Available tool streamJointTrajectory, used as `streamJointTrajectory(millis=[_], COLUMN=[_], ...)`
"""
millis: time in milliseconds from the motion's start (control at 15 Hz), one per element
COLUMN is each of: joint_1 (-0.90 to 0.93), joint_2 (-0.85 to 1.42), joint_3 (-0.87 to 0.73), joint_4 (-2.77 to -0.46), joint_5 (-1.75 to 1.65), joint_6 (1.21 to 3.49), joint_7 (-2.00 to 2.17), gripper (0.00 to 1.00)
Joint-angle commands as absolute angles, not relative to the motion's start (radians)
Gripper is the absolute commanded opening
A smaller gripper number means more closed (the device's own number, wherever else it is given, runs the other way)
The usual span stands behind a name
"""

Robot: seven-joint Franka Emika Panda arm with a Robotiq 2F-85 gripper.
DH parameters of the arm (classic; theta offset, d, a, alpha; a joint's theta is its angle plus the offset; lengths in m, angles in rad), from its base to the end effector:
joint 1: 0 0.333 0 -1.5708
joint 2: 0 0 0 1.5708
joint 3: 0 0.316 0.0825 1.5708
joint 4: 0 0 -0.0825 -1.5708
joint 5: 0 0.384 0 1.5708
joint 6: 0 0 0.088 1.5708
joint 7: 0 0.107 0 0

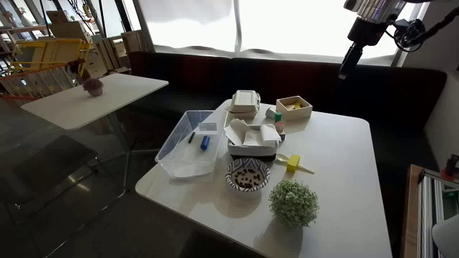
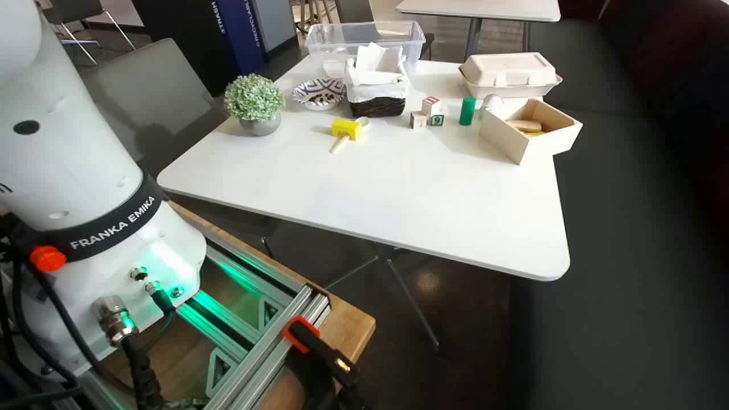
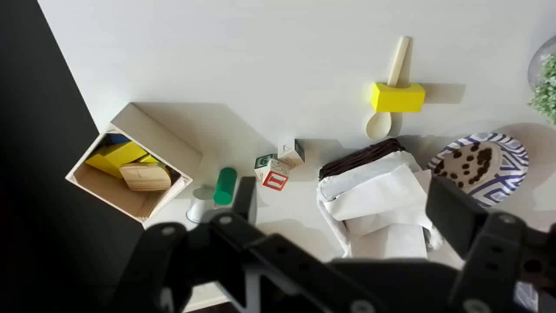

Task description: Stack the yellow block onto the white block

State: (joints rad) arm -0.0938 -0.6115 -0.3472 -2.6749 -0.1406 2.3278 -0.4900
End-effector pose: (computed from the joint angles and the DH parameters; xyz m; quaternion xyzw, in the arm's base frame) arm 0.3437 -0.1629 0.4367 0.9883 0.0837 0.1269 0.0138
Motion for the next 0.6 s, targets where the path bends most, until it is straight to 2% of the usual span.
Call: streamJointTrajectory(millis=[0, 333, 533], joint_1=[-0.105, -0.105, -0.061], joint_2=[-0.609, -0.609, -0.556], joint_3=[-0.335, -0.335, -0.337], joint_4=[-2.674, -2.674, -2.680], joint_5=[-0.130, -0.130, -0.015], joint_6=[2.326, 2.326, 2.388], joint_7=[-0.497, -0.497, -0.420], gripper=[1.00, 1.00, 1.00])
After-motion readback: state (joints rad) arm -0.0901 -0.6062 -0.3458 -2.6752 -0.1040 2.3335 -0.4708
